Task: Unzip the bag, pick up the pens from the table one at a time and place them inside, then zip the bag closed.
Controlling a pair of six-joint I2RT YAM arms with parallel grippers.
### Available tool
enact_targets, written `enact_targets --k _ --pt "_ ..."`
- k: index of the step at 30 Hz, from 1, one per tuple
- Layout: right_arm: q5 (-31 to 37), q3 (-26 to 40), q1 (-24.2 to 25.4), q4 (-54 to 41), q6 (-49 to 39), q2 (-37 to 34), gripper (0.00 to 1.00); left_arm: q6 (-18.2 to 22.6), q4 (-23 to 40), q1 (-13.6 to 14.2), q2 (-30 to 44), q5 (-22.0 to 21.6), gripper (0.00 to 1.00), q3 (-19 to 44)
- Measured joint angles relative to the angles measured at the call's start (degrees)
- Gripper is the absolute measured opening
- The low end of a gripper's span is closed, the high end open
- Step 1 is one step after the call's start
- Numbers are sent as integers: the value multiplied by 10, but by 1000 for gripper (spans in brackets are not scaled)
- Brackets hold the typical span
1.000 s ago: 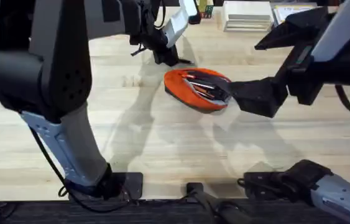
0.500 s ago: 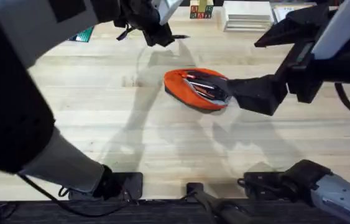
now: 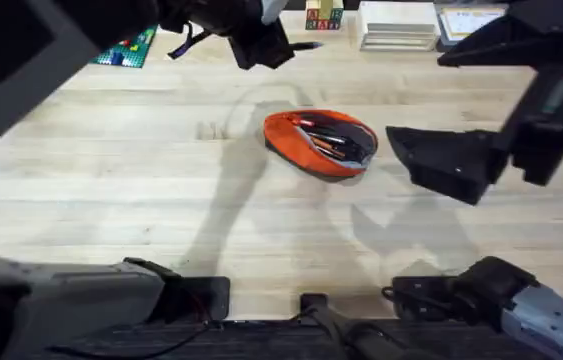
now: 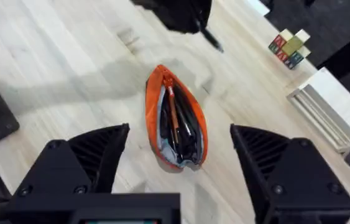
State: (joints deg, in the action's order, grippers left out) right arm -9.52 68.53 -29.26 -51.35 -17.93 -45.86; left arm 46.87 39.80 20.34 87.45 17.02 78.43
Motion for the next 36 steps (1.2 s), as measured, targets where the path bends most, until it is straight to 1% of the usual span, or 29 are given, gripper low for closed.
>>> enact_targets --k 4,8,13,18,19,21,23,26,30,36 --pt "0 0 0 0 12 22 997 -3 31 29 -35 0 41 0" --pt "0 0 0 -5 23 46 998 -6 54 66 -59 -1 41 0" --pt "-1 0 0 -40 32 77 998 -9 73 115 -74 -1 41 0" --pt "-4 0 0 -76 34 101 998 -26 88 157 -75 -1 41 0" --pt "-4 0 0 -88 35 117 998 -32 89 182 -75 -2 41 0" --pt "-4 0 0 -93 36 129 998 -35 89 197 -75 -2 41 0" --pt "-4 0 0 -107 43 151 998 -38 89 240 -75 0 42 0" --pt "-4 0 0 -109 52 151 998 -38 89 247 -75 2 41 0" --pt "-4 0 0 -117 59 151 998 -38 89 247 -72 3 41 0" --pt "-4 0 0 -119 60 151 998 -38 82 247 -31 23 42 0"
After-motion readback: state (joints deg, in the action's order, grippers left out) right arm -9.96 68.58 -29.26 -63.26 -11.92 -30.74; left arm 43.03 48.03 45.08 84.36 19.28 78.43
